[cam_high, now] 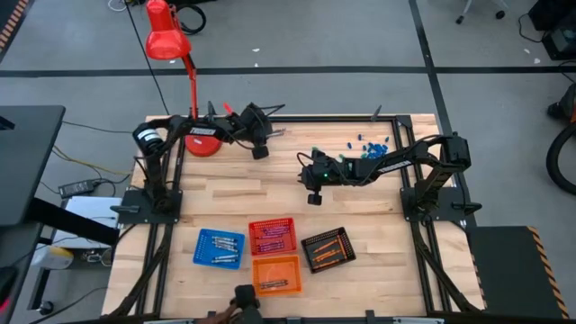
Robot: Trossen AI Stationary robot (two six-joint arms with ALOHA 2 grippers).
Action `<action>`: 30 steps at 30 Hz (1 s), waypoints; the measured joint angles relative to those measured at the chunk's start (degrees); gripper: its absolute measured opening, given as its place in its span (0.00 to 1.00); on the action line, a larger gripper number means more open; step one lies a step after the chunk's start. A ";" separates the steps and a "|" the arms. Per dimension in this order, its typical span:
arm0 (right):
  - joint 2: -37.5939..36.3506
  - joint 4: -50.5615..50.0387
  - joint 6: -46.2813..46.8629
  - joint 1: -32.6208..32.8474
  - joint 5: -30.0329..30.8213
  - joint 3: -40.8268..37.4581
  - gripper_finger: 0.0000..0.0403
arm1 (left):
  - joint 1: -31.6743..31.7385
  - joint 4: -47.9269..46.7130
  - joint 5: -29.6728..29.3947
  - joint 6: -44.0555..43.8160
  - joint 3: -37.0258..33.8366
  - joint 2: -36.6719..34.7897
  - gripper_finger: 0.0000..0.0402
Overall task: Sort crayons
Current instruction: Put the black crayon into the blue bin
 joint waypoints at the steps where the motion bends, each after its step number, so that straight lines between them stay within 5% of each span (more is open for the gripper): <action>1: 0.00 0.10 0.00 0.00 0.02 0.00 0.23 | 0.30 0.13 0.26 -0.17 -0.02 0.41 0.29; 30: 0.00 4.10 -1.56 0.07 -0.53 0.00 0.23 | 1.85 -0.40 1.79 -2.50 0.94 2.66 0.38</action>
